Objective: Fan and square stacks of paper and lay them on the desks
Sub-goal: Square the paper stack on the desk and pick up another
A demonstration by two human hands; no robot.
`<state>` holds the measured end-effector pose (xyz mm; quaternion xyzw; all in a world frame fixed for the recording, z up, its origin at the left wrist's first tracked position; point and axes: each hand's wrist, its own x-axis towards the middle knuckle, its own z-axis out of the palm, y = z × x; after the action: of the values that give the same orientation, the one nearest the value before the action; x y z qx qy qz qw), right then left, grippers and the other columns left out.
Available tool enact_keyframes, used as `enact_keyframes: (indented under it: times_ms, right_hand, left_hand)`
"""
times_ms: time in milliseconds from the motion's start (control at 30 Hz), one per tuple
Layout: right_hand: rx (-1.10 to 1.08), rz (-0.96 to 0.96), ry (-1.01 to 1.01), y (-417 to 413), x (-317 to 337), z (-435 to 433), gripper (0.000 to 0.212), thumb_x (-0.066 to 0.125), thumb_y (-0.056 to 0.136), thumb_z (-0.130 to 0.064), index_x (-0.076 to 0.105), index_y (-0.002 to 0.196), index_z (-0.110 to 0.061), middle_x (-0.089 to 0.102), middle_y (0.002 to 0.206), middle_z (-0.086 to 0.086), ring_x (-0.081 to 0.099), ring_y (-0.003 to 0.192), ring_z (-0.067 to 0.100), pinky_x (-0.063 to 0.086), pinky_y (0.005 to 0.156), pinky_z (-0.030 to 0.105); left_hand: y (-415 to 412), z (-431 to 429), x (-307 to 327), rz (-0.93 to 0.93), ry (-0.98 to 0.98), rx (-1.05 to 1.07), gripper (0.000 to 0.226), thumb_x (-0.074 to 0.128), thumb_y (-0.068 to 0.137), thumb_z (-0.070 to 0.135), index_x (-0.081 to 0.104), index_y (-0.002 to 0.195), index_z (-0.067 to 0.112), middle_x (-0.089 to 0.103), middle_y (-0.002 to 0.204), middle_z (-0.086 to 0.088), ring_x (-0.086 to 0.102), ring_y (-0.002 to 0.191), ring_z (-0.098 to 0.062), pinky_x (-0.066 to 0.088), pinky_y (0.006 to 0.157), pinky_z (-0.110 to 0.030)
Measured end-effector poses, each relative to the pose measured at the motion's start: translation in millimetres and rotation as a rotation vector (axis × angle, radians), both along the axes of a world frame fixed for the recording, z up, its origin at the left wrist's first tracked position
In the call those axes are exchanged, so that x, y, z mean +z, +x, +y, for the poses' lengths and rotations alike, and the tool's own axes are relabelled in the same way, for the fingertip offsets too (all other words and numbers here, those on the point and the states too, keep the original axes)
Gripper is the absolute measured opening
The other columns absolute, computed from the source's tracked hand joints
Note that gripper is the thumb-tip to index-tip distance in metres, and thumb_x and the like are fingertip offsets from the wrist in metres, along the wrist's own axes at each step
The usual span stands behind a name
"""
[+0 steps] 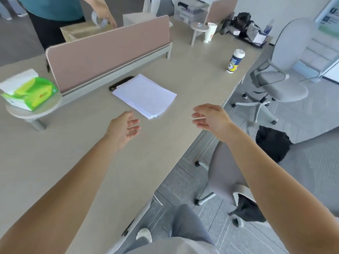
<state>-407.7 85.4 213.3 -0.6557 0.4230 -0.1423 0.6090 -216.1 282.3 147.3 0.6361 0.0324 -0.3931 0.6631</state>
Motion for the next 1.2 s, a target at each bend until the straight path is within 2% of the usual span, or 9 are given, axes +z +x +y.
enact_keyframes:
  times_ms: [300, 467, 533, 600, 667, 800, 900, 1033, 1200]
  right_hand:
    - [0.193, 0.128, 0.049, 160.7, -67.4, -156.8, 0.007, 0.061, 0.09, -0.016, 0.066, 0.092, -0.013, 0.068, 0.086, 0.004, 0.067, 0.076, 0.022, 0.052, 0.072, 0.031]
    - [0.314, 0.249, 0.072, 246.9, -121.4, -220.8, 0.006, 0.056, 0.085, -0.014, 0.061, 0.083, -0.015, 0.062, 0.081, 0.004, 0.063, 0.067, 0.019, 0.047, 0.067, 0.03]
    - [0.417, 0.297, 0.008, 274.0, -141.2, -241.6, 0.004, 0.055, 0.079, -0.017, 0.056, 0.081, -0.02, 0.051, 0.076, 0.004, 0.055, 0.066, 0.018, 0.041, 0.065, 0.032]
    - [0.492, 0.346, -0.076, 300.5, -155.2, -262.4, 0.007, 0.054, 0.077, -0.018, 0.05, 0.072, -0.021, 0.045, 0.069, 0.004, 0.045, 0.066, 0.017, 0.034, 0.062, 0.032]
    - [0.563, 0.405, -0.179, 321.8, -166.9, -281.8, 0.019, 0.054, 0.082, -0.017, 0.043, 0.067, -0.02, 0.041, 0.065, 0.003, 0.037, 0.061, 0.019, 0.029, 0.057, 0.029]
    - [0.7, 0.471, -0.326, 356.3, -184.3, -304.2, 0.014, 0.05, 0.085, -0.015, 0.044, 0.073, -0.013, 0.043, 0.07, 0.005, 0.04, 0.065, 0.022, 0.03, 0.055, 0.03]
    - [0.793, 0.527, -0.363, 373.7, -198.7, -308.5, 0.017, 0.047, 0.083, -0.016, 0.038, 0.069, -0.014, 0.038, 0.064, 0.002, 0.035, 0.06, 0.024, 0.025, 0.049, 0.028]
    - [0.884, 0.638, -0.344, 394.0, -212.8, -308.4, 0.018, 0.047, 0.086, -0.016, 0.039, 0.07, -0.012, 0.038, 0.064, 0.001, 0.035, 0.055, 0.022, 0.025, 0.047, 0.026]
    - [0.908, 0.745, -0.325, 410.7, -220.2, -305.8, 0.021, 0.049, 0.082, -0.023, 0.041, 0.065, -0.013, 0.046, 0.064, 0.001, 0.046, 0.056, 0.025, 0.038, 0.056, 0.026]
  left_hand:
    - [83.9, -101.7, -65.2, 0.125, 0.13, 0.179, 0.038, 0.06, 0.093, 0.038, 0.058, 0.12, 0.012, 0.068, 0.115, -0.008, 0.066, 0.106, -0.029, 0.052, 0.098, -0.042]
    - [107.9, -170.4, -92.5, 0.209, 0.294, 0.35, 0.034, 0.059, 0.094, 0.033, 0.058, 0.121, 0.013, 0.065, 0.115, -0.008, 0.063, 0.107, -0.03, 0.051, 0.092, -0.039]
    - [118.4, -193.1, -101.4, 0.217, 0.364, 0.409, 0.026, 0.059, 0.093, 0.033, 0.06, 0.111, 0.014, 0.062, 0.104, -0.005, 0.062, 0.096, -0.025, 0.05, 0.085, -0.035]
    - [130.9, -212.4, -108.3, 0.21, 0.432, 0.447, 0.014, 0.059, 0.093, 0.031, 0.057, 0.089, 0.018, 0.055, 0.086, -0.001, 0.054, 0.081, -0.021, 0.046, 0.077, -0.032]
    - [140.8, -225.1, -115.1, 0.212, 0.502, 0.477, 0.017, 0.059, 0.092, 0.033, 0.054, 0.083, 0.019, 0.052, 0.082, -0.002, 0.051, 0.082, -0.023, 0.045, 0.081, -0.033]
    - [160.6, -230.6, -132.5, 0.243, 0.61, 0.513, 0.031, 0.064, 0.076, 0.051, 0.059, 0.082, 0.02, 0.063, 0.11, -0.008, 0.063, 0.094, -0.027, 0.05, 0.098, -0.04]
    - [175.6, -234.1, -140.9, 0.283, 0.652, 0.519, 0.047, 0.062, 0.064, 0.057, 0.06, 0.093, 0.02, 0.061, 0.122, -0.007, 0.063, 0.104, -0.028, 0.049, 0.1, -0.045]
    - [190.9, -242.0, -145.7, 0.336, 0.664, 0.531, 0.043, 0.062, 0.062, 0.054, 0.061, 0.089, 0.02, 0.062, 0.122, -0.007, 0.063, 0.107, -0.026, 0.051, 0.094, -0.038]
    - [199.1, -250.2, -151.0, 0.369, 0.649, 0.542, 0.043, 0.062, 0.077, 0.044, 0.064, 0.107, 0.014, 0.065, 0.119, -0.007, 0.065, 0.1, -0.025, 0.05, 0.081, -0.034]
